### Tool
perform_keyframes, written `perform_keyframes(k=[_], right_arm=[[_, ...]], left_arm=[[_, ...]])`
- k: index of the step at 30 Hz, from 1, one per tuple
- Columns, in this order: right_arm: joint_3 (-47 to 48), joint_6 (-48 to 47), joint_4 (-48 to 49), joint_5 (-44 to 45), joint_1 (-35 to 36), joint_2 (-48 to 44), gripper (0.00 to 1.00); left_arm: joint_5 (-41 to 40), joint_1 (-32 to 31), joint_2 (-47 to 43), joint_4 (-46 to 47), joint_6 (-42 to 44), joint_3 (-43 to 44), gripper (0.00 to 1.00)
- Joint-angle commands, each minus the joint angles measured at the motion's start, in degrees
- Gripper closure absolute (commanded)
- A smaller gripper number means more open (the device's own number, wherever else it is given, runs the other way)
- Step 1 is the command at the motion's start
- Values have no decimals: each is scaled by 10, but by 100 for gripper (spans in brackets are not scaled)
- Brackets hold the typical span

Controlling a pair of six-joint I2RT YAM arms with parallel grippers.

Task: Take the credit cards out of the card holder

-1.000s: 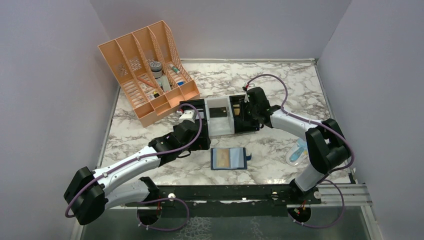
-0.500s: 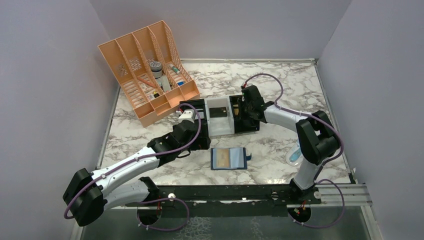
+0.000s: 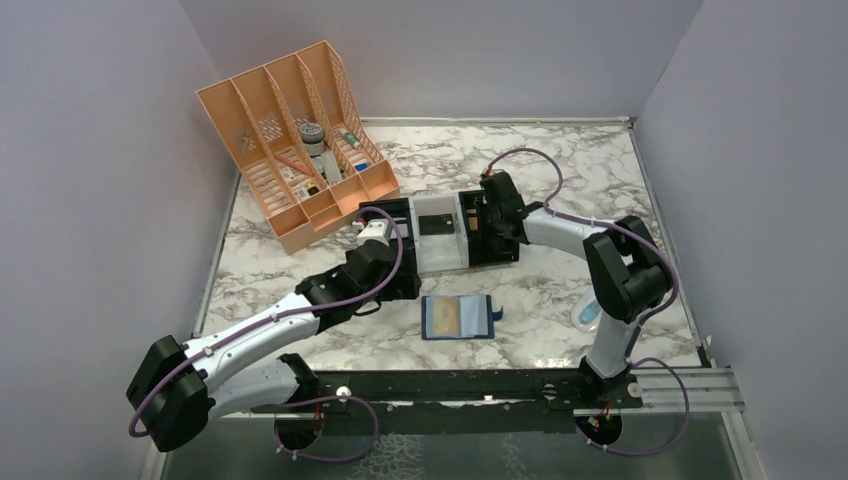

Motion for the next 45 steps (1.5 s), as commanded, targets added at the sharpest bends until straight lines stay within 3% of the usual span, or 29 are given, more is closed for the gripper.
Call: perform_keyframes(k=[1,6,14,24,31,35,40,45], right_arm=[[22,2,6,36,-4,18,74],[46,-13,2,44,-3,47,74],[32,-9,7,37,-3,18,74],[-19,1,-13,17,-2,-130,63],[-128,50,6,-53,7,-258,53],[-187,85,17,-70,61,-325,50],[-247,111,15,-9,157,-375,49],[-270,114,15,32,235,-376,50]], left_arm=[[-5,3,4,0,8,8,1],[-17,3,-4,6,5,11,1],[-12,4,1,9,4,7,1],[3,4,-11,24,3,-12,1],[13,17,5,70,14,3,1],[-56,17,-5,44,-54,19,3],[-51,18,-141,153,-85,-97,2],[-64,18,-148,70,-79,-101,2]])
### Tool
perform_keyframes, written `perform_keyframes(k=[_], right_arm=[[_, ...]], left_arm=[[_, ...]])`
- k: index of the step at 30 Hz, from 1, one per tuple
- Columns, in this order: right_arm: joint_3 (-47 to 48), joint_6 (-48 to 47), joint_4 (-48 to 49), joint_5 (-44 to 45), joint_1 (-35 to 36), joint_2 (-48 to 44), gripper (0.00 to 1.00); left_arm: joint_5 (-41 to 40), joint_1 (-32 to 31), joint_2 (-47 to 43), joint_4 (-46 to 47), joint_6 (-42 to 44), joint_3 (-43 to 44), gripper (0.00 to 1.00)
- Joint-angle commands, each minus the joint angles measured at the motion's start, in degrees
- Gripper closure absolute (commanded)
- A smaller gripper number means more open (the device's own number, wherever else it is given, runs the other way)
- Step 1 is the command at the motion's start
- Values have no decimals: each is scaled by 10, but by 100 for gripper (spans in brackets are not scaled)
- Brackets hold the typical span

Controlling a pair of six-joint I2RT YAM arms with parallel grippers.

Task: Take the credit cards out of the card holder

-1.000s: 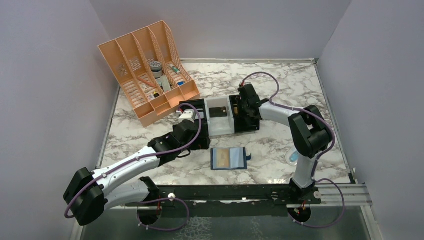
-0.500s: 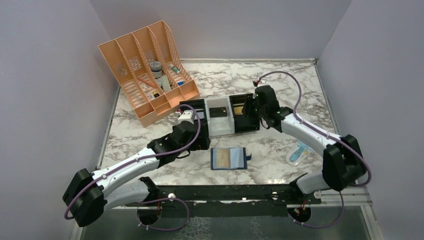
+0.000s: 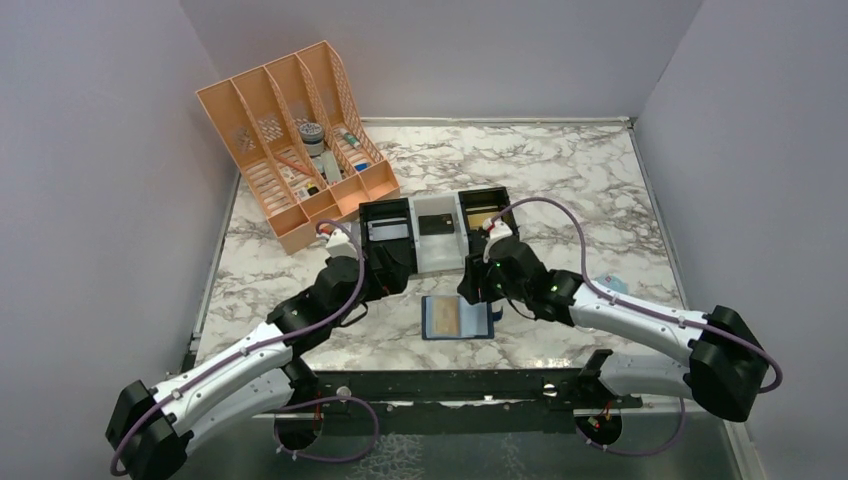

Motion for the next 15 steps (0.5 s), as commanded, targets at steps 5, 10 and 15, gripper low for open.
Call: perform_keyframes(k=[5,10,15], right_arm=[[-8,39,1,99,98,33,50],[6,60,9,115,126,83,50],[35,68,-5,141,144,131,50]], left_arm=[[-43,3,24,3,-1,27,2],[-65,3,89,-38,31,114,2],[-62,3,78,-59,-5,79,2]])
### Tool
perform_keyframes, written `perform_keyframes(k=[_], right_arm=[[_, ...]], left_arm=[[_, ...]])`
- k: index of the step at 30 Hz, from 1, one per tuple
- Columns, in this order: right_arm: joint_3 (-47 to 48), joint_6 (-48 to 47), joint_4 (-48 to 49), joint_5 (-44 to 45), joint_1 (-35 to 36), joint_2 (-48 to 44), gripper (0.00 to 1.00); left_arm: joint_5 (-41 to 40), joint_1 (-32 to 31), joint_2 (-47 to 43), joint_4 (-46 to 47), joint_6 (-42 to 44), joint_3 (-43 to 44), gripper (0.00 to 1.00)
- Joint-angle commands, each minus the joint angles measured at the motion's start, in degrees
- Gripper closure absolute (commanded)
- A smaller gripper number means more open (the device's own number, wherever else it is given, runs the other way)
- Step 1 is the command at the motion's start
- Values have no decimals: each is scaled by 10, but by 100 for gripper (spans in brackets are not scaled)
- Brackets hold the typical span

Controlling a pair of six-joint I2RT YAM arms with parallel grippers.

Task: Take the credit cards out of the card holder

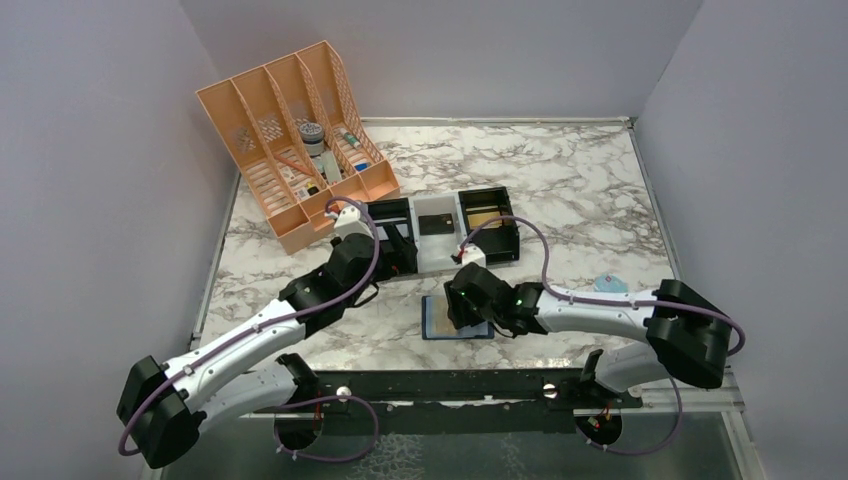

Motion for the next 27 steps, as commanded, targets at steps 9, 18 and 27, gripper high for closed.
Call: perform_keyframes(k=[9,18,27], right_arm=[[62,19,2,45,21,63,50],[74,21,-19,58,23,126,49],[57,17,-8,69,23,108,69]], left_arm=[[-11,4,-118,-11,5,-95,1],[13,3,-99,-7,19,-101,1],[38,4,-65,-10,43,-90,1]])
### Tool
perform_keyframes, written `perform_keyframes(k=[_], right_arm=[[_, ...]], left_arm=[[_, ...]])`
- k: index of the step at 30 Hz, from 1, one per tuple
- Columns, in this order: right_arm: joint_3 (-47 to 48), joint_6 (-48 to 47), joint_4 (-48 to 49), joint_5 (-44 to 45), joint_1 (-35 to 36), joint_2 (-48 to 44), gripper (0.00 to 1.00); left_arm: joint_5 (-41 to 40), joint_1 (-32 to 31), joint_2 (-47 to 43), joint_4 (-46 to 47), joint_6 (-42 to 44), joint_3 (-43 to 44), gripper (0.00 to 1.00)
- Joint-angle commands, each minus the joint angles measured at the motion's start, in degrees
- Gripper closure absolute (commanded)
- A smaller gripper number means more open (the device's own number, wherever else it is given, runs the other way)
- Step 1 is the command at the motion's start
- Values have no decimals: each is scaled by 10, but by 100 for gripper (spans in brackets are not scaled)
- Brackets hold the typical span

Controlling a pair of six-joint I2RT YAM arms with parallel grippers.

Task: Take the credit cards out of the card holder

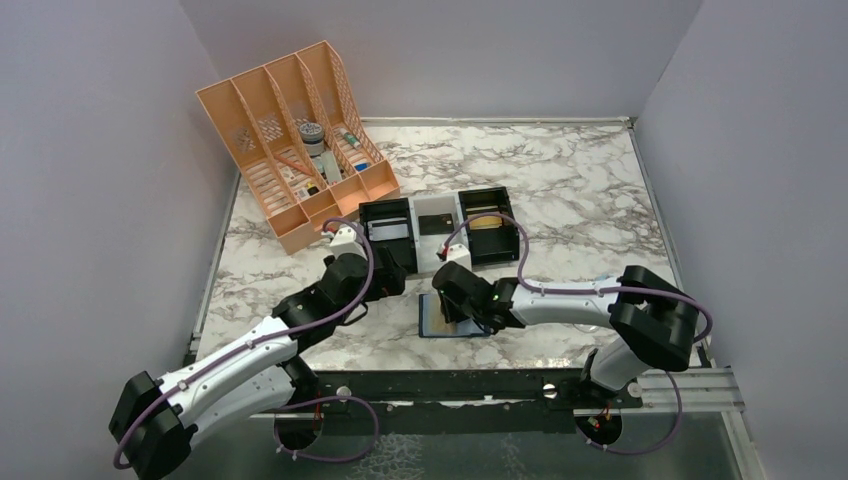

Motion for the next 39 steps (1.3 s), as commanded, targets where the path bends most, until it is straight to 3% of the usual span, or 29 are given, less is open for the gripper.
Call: perform_keyframes(k=[1,11,21,29,39], right_arm=[[-15,0,-9,25,3,-4,74],[-50,-3,48,-43,-5,-56,99],[-99,23,123,-166,-60,-91,99],[-148,51,191,-237,-113,-104,99],[-181,59,225,-266,-143,-114,99]], left_arm=[[30,2,11,4,22,5,1],[118,2,43,57,56,-15,1],[213,1,88,136,53,-43,4],[266,-7,112,245,-5,-87,6],[191,-97,177,292,-57,-85,14]])
